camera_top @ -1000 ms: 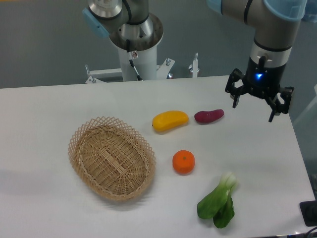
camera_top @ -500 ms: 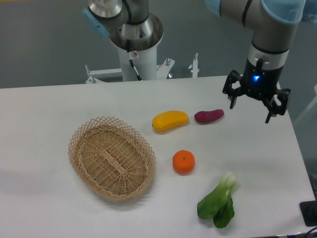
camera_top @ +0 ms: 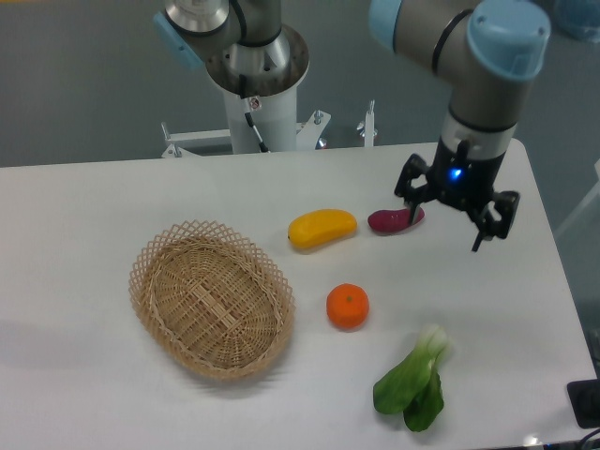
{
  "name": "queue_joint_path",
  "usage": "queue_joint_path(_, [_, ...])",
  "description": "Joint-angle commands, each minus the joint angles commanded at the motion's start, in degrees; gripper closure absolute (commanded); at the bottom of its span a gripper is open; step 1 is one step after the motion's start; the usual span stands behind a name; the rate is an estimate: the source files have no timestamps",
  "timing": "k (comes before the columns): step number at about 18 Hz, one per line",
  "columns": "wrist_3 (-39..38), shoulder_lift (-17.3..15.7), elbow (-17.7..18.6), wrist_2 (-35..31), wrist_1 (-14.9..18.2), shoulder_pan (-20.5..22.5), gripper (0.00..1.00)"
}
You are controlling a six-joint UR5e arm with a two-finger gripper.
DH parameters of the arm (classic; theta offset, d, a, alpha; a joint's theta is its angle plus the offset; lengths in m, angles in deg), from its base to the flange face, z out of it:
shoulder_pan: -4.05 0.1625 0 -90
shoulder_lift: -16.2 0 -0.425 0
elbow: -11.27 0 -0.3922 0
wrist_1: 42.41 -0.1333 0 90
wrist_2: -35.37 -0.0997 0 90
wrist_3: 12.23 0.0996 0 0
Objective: Pick up the green vegetable from the table
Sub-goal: 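Move the open gripper over the green bok choy and lower it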
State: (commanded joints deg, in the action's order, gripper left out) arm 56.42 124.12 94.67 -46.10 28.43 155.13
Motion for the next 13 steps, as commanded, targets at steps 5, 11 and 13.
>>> queue_joint_path(5, [-5.9,5.2,0.1,0.3,-6.4,-1.9,0.00])
queue_joint_path(11, [-8.9,12.0,0.2,0.3,-16.2,-2.8,0.00])
queue_joint_path(13, [-8.5,13.9,-0.1,0.3,-17.0,-3.0,0.00])
